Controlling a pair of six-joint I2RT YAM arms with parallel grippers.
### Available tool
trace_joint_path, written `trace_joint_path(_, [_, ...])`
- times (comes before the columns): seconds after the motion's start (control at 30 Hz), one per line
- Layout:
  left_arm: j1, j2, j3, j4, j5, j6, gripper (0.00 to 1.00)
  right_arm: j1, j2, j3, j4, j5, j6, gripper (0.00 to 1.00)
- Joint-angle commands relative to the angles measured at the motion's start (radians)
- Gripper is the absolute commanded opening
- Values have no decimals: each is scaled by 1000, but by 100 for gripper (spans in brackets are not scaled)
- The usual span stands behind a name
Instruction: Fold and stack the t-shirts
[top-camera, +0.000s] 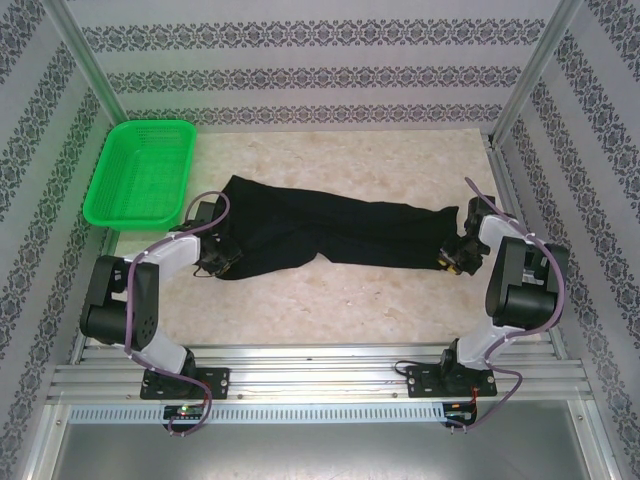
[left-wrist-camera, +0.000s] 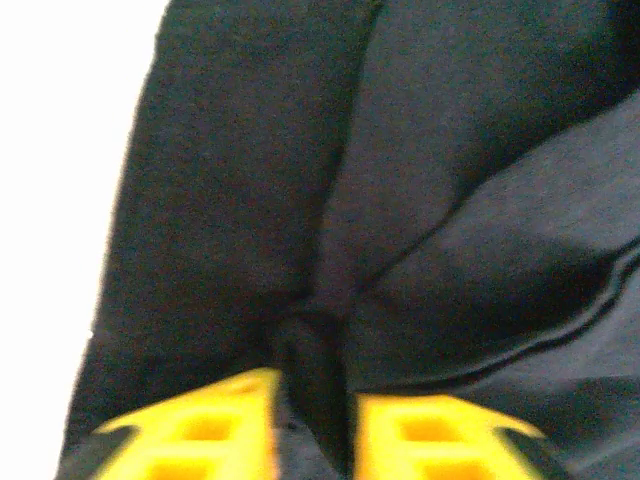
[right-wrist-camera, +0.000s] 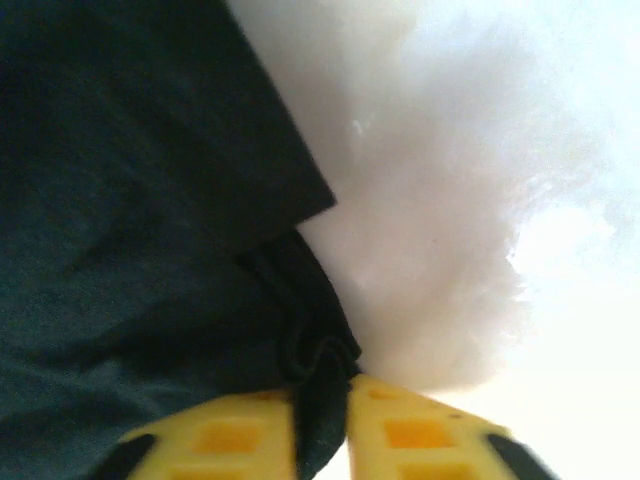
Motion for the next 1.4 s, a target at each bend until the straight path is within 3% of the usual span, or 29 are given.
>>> trace_joint_path(0.0, [6, 14, -7, -70, -57, 29, 15, 2, 26, 34, -41, 84, 0, 8])
trace_joint_path(0.13, [46, -30, -29, -117, -89, 53, 14, -9, 11, 38, -77, 128, -11, 0])
trace_joint_path(0.47, [99, -63, -44, -149, -102, 95, 13, -30, -30, 21, -123, 197, -47, 2])
trace_joint_path(0.57, [95, -85, -60, -123, -59, 82, 24, -30, -33, 9, -125, 180, -45, 14])
trace_joint_path(0.67, [83, -158, -54, -144, -58, 55, 44, -30, -68, -2, -131, 175, -39, 29])
trace_joint_path(0.77, [76, -241, 15, -226, -79, 49, 50, -30, -118, 8, -164, 156, -37, 39])
trace_joint_path(0.9, [28, -276, 185, -329, -141, 103, 58, -23, -218, 15, -204, 108, -27, 43])
trace_joint_path(1.0, [-17, -196, 328, -322, -133, 189, 61, 7, -287, 37, -204, 34, -41, 48])
trace_joint_path(1.13, [-75, 22, 533, -321, -36, 330, 62, 78, -303, 68, -146, -135, -72, 56])
trace_joint_path(1.23, [-118, 193, 679, -444, -46, 405, 61, 161, -279, 104, -148, -143, -109, 67])
trace_joint_path(1.37, [-134, 303, 726, -482, -80, 464, 61, 240, -293, 92, -109, -152, -143, 81])
